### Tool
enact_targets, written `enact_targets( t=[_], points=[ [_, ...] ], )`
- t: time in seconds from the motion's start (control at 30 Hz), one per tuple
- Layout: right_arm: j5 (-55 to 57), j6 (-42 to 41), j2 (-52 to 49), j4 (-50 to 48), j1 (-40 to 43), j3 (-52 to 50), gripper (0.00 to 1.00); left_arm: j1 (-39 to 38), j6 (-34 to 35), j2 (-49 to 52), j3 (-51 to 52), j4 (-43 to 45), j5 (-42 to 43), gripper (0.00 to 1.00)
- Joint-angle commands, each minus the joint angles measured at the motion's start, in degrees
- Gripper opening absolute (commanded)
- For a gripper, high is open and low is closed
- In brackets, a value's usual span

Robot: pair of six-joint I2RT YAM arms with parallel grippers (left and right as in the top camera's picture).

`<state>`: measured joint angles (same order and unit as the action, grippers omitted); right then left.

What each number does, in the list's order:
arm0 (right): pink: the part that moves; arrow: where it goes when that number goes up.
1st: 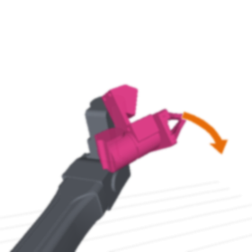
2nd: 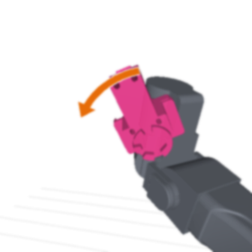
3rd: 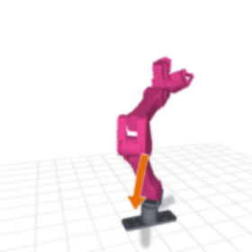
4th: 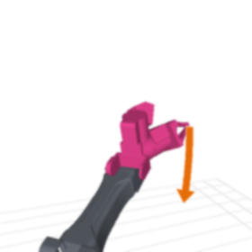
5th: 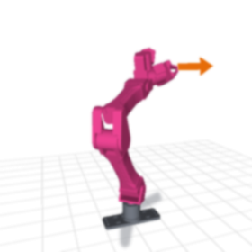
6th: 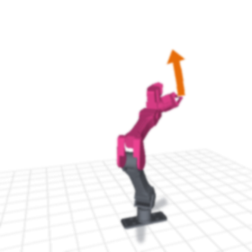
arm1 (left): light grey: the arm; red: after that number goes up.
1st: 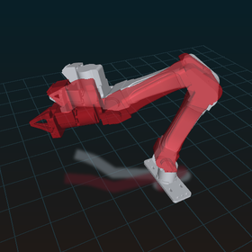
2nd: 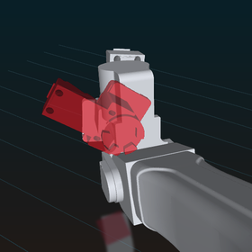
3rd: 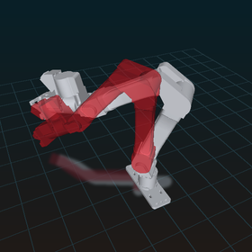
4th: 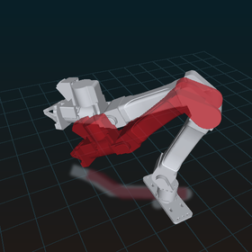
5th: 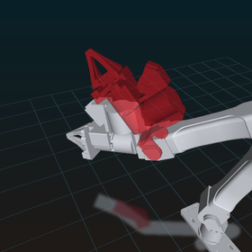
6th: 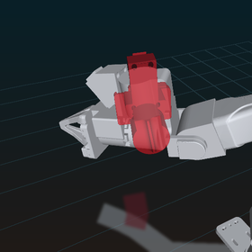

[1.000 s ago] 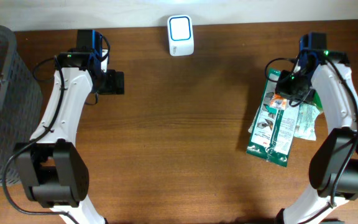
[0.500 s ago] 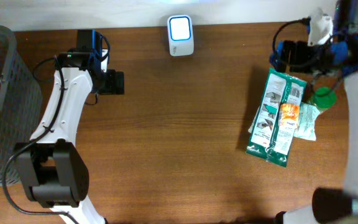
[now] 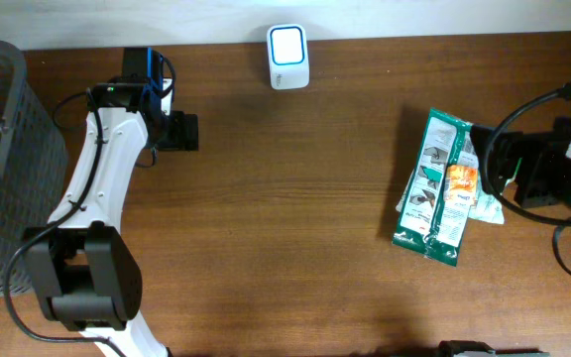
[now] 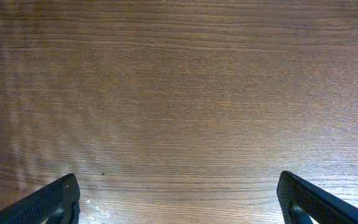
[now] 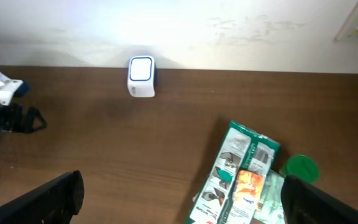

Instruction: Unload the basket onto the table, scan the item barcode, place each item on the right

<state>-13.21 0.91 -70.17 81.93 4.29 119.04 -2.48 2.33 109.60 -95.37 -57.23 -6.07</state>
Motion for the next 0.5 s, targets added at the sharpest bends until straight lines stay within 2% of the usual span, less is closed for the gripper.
enact_targets(
  t=[0.0, 0.13, 0.2, 0.4, 0.47],
  points=[
    [2.8, 0.4, 0.4, 1.2, -0.2, 0.2, 0.98, 0.2, -1.1, -0.9, -0.5, 0.1, -0.4, 0.99],
    [8.9, 0.4, 2.7, -4.4, -0.2, -6.4, 0.98, 0.2, -1.1, -0.9, -0.5, 0.1, -0.4, 0.99],
    [9.9, 0.4, 7.3, -13.5, -0.2, -16.3, 0.98, 0.2, -1.1, -0.9, -0.5, 0.1, -0.4, 0.99],
    [7.4, 0.2, 27.8, -53.4, -0.2, -61.2, 0.98, 0.2, -1.1, -0.9, -0.5, 0.1, -0.4, 0.99],
    [7.3, 0.2, 35.7, -62.9, -0.3, -74.2, 0.98, 0.2, -1.1, -0.9, -0.5, 0.1, -0.4, 0.99]
  ],
)
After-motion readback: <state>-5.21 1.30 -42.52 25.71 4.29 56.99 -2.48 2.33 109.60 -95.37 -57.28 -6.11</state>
